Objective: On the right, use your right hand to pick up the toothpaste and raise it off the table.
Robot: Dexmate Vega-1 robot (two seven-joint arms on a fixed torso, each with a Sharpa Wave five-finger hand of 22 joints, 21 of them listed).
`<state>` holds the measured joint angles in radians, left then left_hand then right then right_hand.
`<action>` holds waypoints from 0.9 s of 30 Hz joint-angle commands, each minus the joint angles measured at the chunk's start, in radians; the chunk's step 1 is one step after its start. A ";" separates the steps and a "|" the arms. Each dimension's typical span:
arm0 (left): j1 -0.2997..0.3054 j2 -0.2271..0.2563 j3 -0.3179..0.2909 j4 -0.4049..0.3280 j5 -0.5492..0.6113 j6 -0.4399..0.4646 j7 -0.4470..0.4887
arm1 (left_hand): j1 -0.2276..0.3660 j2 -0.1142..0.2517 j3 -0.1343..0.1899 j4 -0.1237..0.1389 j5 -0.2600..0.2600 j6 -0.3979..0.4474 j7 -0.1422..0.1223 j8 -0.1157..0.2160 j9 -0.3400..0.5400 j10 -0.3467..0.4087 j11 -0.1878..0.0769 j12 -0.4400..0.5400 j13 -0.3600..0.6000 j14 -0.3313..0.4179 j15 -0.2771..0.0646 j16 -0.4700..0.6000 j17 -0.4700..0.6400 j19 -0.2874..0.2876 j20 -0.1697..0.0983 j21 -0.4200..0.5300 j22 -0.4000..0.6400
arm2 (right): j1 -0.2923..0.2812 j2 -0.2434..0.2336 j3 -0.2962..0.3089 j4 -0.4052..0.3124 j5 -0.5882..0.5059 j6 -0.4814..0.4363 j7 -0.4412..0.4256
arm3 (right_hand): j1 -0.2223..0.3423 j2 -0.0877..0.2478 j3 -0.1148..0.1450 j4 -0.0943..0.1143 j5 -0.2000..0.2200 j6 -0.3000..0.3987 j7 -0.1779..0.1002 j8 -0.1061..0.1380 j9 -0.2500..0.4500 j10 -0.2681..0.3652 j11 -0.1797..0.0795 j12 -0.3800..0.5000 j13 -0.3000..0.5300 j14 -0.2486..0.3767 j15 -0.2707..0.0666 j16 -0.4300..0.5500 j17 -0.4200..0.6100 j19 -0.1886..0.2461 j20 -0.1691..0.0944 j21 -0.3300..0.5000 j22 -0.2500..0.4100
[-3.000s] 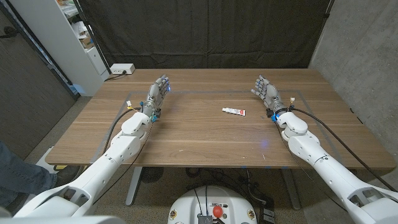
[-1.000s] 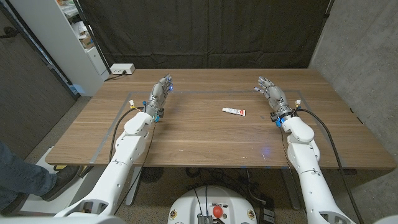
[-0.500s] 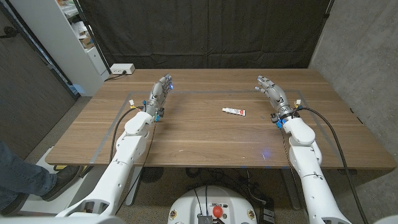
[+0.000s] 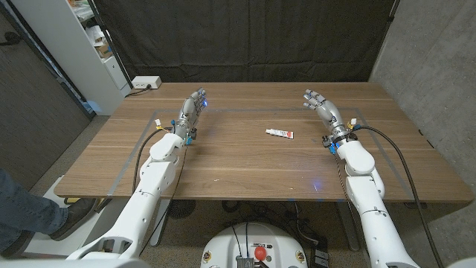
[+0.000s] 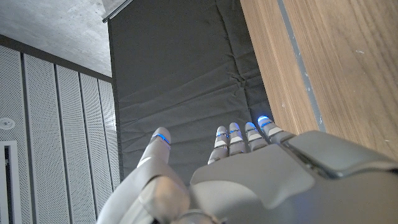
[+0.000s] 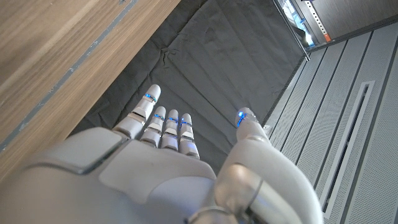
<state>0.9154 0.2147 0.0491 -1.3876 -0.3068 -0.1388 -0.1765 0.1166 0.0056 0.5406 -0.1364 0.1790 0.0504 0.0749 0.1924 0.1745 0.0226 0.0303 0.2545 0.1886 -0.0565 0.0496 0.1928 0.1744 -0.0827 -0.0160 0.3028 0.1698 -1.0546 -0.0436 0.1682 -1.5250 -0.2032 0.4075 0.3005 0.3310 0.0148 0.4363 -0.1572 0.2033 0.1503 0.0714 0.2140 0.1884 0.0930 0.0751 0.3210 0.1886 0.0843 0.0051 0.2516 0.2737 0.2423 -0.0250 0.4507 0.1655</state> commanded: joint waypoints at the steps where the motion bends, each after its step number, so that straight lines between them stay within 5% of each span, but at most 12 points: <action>1: -0.019 -0.002 0.001 0.025 0.000 -0.005 -0.013 | 0.013 0.003 0.000 -0.003 -0.002 0.008 0.001 0.003 0.004 0.003 0.000 -0.001 0.003 0.006 0.006 -0.001 0.003 -0.003 0.005 -0.004 0.005 | -0.001 -0.003 -0.014 0.000 -0.061 0.037 -0.039 | 0.015 -0.001 -0.002 -0.005 0.000 0.008 -0.004 0.005 0.002 0.012 0.000 -0.001 0.002 0.009 0.004 0.005 0.003 0.010 0.000 -0.004 0.001; 27: -0.043 -0.001 0.002 0.052 0.009 -0.002 -0.030 | 0.017 0.006 -0.002 -0.004 -0.003 0.010 0.002 0.001 0.005 0.007 0.002 -0.006 0.003 0.007 0.008 -0.002 0.004 -0.002 0.010 -0.015 0.005 | -0.001 -0.025 -0.025 -0.013 -0.149 0.075 -0.093 | 0.033 -0.001 -0.006 -0.003 -0.003 0.007 -0.007 0.000 0.002 0.001 -0.001 -0.023 0.002 -0.006 0.009 -0.002 -0.004 0.000 0.005 -0.026 0.002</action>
<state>0.8767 0.2111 0.0517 -1.3394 -0.3044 -0.1458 -0.2003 0.1218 0.0108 0.5376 -0.1393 0.1790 0.0503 0.0748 0.1924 0.1745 0.0225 0.0303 0.2545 0.1884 -0.0530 0.0531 0.1929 0.1743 -0.0788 -0.0120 0.2909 0.1697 -1.0534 -0.0580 0.1519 -1.5310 -0.3113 0.4647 0.2337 0.3509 0.0162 0.4334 -0.1601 0.2033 0.1506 0.0710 0.2140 0.1882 0.0959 0.0782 0.3018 0.1884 0.0840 0.0125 0.2516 0.2691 0.2421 -0.0250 0.4288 0.1653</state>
